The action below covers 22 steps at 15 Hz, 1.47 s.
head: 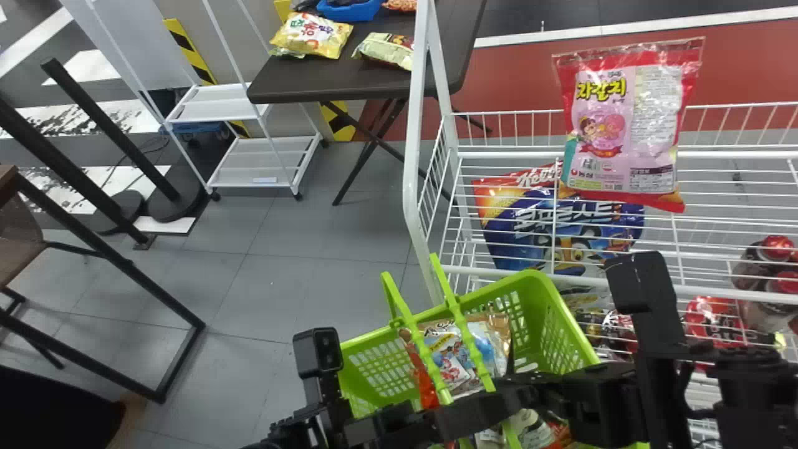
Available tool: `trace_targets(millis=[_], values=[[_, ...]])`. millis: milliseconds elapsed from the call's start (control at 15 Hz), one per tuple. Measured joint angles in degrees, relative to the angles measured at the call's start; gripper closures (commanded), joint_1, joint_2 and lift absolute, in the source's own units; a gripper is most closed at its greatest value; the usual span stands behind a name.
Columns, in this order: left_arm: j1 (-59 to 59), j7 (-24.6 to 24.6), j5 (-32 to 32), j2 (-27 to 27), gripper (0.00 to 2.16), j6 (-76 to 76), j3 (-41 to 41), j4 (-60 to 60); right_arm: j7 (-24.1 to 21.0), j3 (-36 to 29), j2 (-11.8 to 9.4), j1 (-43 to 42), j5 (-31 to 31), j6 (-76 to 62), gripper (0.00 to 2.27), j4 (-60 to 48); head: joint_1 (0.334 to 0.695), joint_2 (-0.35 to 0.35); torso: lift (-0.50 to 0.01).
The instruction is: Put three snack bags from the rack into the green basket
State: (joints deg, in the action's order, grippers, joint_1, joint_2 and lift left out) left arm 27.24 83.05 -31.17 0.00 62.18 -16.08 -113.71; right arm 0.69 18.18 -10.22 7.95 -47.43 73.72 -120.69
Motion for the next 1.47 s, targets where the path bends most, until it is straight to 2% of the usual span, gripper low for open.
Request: trace_targets(millis=[67, 267, 533, 667, 800, 867, 933, 1133, 1200, 1467], values=[[0.0, 0.0, -0.1, 0.0, 2.15, 0.0, -0.1, 0.0, 0.1, 0.0, -0.1, 0.0, 0.1, -0.5, 0.00, 0.4, 0.695, 0.313, 0.000], [0.1, 0.0, -0.1, 0.0, 2.15, 0.0, -0.4, 0.0, 0.8, -1.3, -0.2, 0.1, -1.1, -1.3, 0.03, 0.8, 0.695, 0.304, 0.000], [0.2, 0.1, -0.1, 0.0, 2.15, 0.0, -0.8, 0.0, 2.0, -6.2, -0.5, 0.1, -3.7, -1.9, 0.04, 0.5, 0.695, 0.272, 0.000], [0.3, 0.1, -0.1, 0.0, 2.15, 0.1, -1.0, 0.0, 2.7, -10.0, -1.0, -0.9, -3.4, -3.1, 0.04, -0.6, 0.695, 0.202, 0.000], [0.5, 0.1, -0.1, 0.0, 2.15, 0.3, -1.1, -0.2, 2.8, -14.2, -2.7, -2.0, -1.0, -5.7, 0.04, -1.3, 0.695, 0.132, 0.000], [0.5, 0.1, -0.1, 0.0, 2.15, 0.3, -1.1, -0.2, 2.8, -16.5, -4.1, -2.4, 0.6, -7.5, 0.04, -1.3, 0.695, 0.083, 0.000], [0.5, 0.1, -0.1, 0.0, 2.15, 0.3, -1.1, -0.2, 2.8, -18.5, -5.3, -2.5, 2.1, -9.2, 0.04, -1.3, 0.695, -0.009, 0.000], [0.4, 0.0, -0.1, 0.0, 2.15, 0.2, -1.1, 0.2, 2.7, -24.1, -9.3, -2.8, 8.7, -17.3, 0.04, 1.3, 0.695, -0.136, 0.000], [0.3, 0.0, -0.1, 0.0, 2.15, 0.2, -1.1, 0.3, 2.7, -25.3, -10.3, -3.2, 10.3, -20.2, 0.04, 3.1, 0.695, -0.211, 0.000], [0.2, 0.1, 0.0, 0.0, 2.15, 0.2, -1.2, 0.7, 3.5, -28.4, -12.2, -6.5, 16.3, -32.0, 0.04, 14.1, 0.695, -0.322, 0.000]])
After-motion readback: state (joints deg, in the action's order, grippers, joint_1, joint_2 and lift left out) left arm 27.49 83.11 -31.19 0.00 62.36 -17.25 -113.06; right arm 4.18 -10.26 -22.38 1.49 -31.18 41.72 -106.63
